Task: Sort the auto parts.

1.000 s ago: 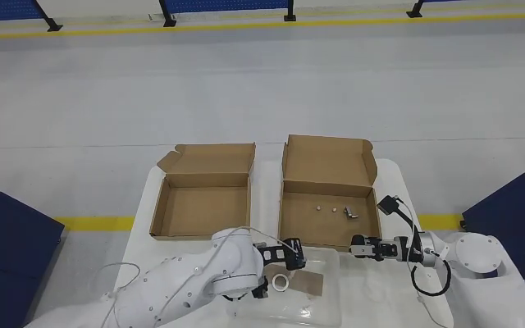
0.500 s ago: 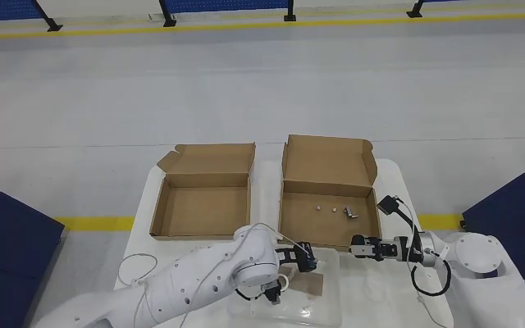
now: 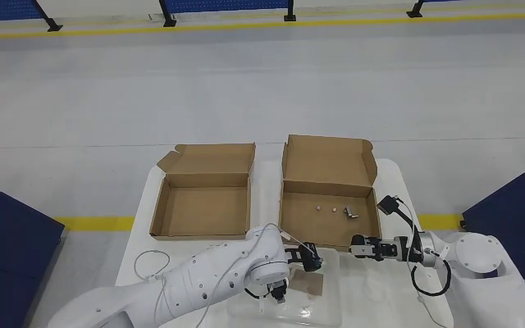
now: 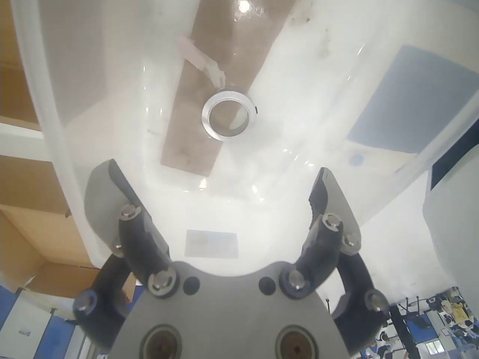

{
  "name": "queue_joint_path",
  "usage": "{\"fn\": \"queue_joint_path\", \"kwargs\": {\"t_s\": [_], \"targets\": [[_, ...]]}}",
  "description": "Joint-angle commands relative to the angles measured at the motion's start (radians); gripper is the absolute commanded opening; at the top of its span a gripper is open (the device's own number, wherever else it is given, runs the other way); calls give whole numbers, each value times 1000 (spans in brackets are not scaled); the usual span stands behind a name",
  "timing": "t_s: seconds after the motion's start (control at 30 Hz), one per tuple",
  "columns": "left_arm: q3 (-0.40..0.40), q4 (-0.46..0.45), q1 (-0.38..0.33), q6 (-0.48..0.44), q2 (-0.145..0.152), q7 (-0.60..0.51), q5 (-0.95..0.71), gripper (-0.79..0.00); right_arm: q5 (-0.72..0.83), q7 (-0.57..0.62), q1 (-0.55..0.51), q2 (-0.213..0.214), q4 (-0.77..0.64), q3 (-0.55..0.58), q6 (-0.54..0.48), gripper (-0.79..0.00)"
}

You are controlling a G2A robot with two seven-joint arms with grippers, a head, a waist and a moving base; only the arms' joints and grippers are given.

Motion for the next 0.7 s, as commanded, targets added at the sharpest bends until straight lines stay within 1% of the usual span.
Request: {"fn": "queue_joint_path", "kwargs": {"t_s": [0.0, 0.1, 0.27, 0.37, 0.53, 0.67], "targets": [[1, 30, 14, 9, 1, 31, 23, 0, 0, 0, 0, 0, 0, 0, 0, 0], [12, 56, 30, -5, -6, 52, 41, 0, 0, 0, 0, 0, 0, 0, 0, 0], [11, 110, 38, 17, -28, 83, 52, 0, 0, 0, 0, 0, 0, 0, 0, 0], [-1, 125, 38, 40, -38, 118, 65, 0, 0, 0, 0, 0, 0, 0, 0, 0], [-1, 125, 38, 40, -38, 118, 65, 0, 0, 0, 0, 0, 0, 0, 0, 0], [-10, 136, 55, 59, -38, 138, 78, 0, 0, 0, 0, 0, 0, 0, 0, 0]]}}
